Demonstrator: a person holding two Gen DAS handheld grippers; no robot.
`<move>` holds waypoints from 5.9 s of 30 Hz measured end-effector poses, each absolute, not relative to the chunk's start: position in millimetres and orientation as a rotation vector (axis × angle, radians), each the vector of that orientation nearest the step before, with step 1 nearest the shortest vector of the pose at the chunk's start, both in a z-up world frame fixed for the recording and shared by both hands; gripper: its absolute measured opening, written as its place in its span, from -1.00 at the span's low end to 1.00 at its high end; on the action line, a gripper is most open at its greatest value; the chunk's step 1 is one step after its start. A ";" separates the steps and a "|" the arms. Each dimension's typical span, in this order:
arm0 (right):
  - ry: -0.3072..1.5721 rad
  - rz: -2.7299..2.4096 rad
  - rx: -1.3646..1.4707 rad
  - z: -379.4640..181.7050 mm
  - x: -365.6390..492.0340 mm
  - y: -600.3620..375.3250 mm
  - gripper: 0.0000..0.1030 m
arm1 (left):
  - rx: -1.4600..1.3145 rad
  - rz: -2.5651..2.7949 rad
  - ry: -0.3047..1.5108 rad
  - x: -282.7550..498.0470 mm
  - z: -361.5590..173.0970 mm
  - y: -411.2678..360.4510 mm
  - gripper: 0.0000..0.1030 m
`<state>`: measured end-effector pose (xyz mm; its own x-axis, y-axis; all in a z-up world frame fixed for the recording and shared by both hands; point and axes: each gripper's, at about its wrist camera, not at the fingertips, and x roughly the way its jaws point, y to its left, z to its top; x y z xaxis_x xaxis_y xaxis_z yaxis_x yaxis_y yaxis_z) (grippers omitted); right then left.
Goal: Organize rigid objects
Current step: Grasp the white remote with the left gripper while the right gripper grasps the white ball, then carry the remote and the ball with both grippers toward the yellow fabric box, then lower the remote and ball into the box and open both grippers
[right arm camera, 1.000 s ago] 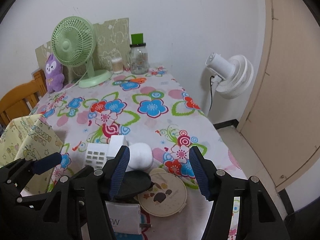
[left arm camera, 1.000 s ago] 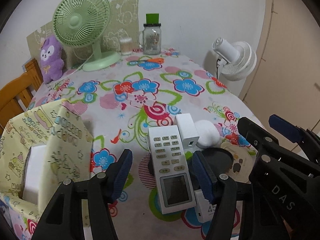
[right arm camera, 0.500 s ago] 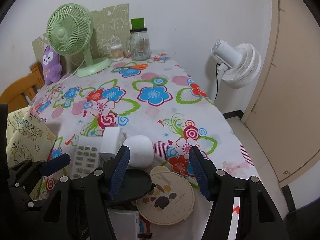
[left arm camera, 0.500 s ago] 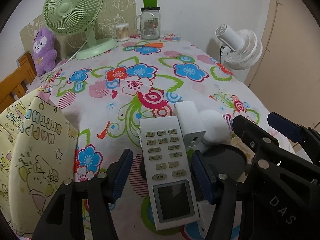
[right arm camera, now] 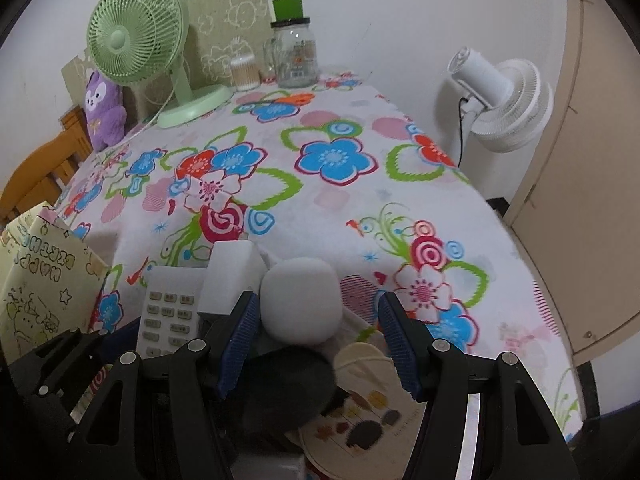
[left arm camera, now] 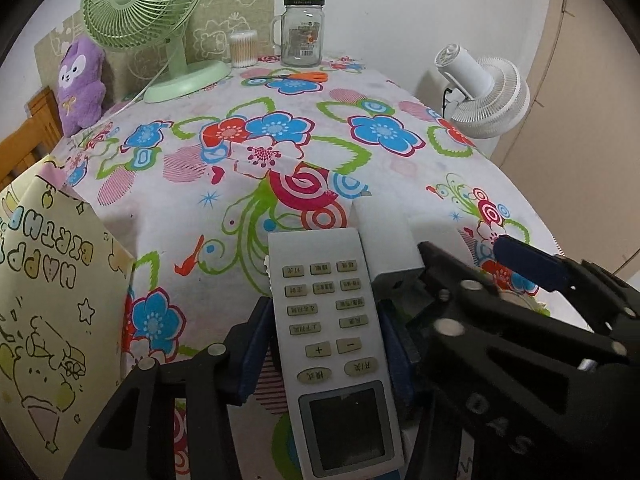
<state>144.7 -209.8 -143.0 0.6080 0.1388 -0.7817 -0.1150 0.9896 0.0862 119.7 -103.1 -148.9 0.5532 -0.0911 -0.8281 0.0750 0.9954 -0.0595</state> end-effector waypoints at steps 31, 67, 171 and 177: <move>0.887 0.133 0.074 -137.5 141.0 -205.2 -0.02 | -0.023 -0.120 0.931 106.2 -133.1 -97.0 -0.12; 0.732 0.122 0.079 -69.9 85.5 -202.8 -0.02 | -0.030 -0.153 0.802 59.9 -73.6 -91.9 -0.13; 0.827 0.382 -0.033 -48.2 115.0 23.0 -0.02 | -0.069 0.054 0.875 76.3 -64.6 105.7 -0.13; 0.859 0.375 -0.040 -64.1 117.8 24.7 -0.02 | -0.075 0.066 0.905 82.6 -82.7 111.3 -0.09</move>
<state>117.8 24.7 -64.1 0.5923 0.3064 -0.7452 -0.3386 0.9339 0.1148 82.6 111.3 -82.7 0.6158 0.0257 -0.7874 -0.0888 0.9954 -0.0370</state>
